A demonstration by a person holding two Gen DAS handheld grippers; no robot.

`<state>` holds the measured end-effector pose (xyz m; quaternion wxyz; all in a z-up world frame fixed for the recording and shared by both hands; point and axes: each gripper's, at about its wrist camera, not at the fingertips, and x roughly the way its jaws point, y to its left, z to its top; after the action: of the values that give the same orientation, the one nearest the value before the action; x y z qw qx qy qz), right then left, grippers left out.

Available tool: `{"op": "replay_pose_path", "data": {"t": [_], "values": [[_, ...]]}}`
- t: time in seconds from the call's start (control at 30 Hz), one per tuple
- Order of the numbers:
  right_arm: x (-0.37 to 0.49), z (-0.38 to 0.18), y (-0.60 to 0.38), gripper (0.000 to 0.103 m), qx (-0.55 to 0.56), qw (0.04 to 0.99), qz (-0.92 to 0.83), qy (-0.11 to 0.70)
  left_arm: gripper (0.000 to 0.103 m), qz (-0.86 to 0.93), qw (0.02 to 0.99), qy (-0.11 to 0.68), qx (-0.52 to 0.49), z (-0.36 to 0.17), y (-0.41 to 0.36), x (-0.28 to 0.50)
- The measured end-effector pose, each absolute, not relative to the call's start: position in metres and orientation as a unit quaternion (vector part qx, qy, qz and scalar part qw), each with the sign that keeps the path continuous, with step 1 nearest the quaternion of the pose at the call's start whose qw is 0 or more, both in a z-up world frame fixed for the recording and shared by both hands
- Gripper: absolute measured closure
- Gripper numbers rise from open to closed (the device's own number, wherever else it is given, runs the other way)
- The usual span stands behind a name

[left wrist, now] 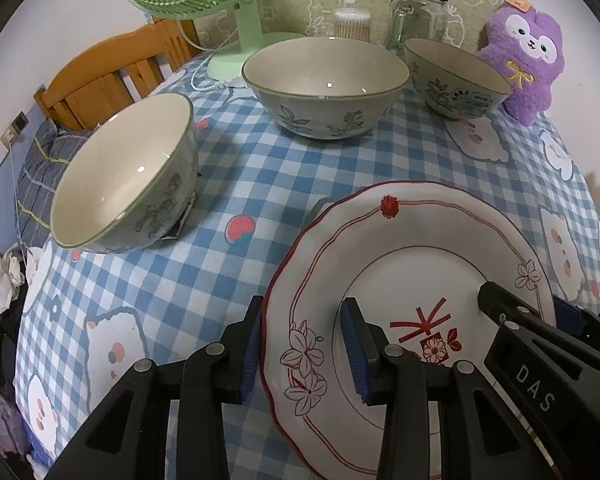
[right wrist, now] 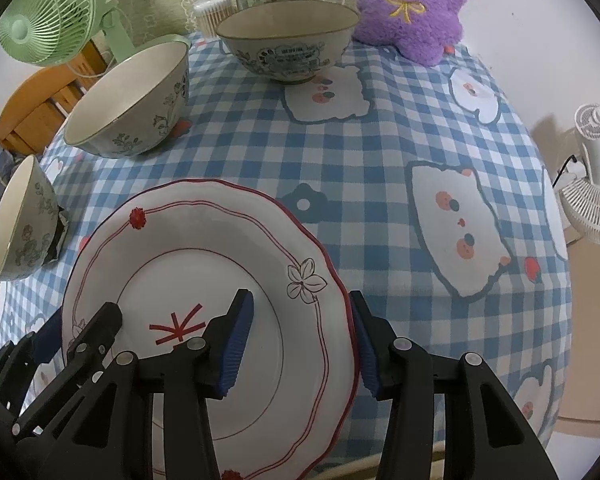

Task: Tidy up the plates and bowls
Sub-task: 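Lift the red-rimmed plate with both grippers and carry it toward the cream plates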

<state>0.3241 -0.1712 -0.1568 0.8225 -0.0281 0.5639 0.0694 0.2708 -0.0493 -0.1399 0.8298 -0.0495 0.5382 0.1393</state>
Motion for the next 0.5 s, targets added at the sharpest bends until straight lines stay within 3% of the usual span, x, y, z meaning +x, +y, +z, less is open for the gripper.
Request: {"op": "replay_pose_path", "data": {"t": [0.5], "values": [[0.306,-0.114,-0.174,0.052,-0.032,0.841,0.06,0.537,0.066,0.126,0.844,0.519,-0.05,-0.108,-0.052,0.258]]}}
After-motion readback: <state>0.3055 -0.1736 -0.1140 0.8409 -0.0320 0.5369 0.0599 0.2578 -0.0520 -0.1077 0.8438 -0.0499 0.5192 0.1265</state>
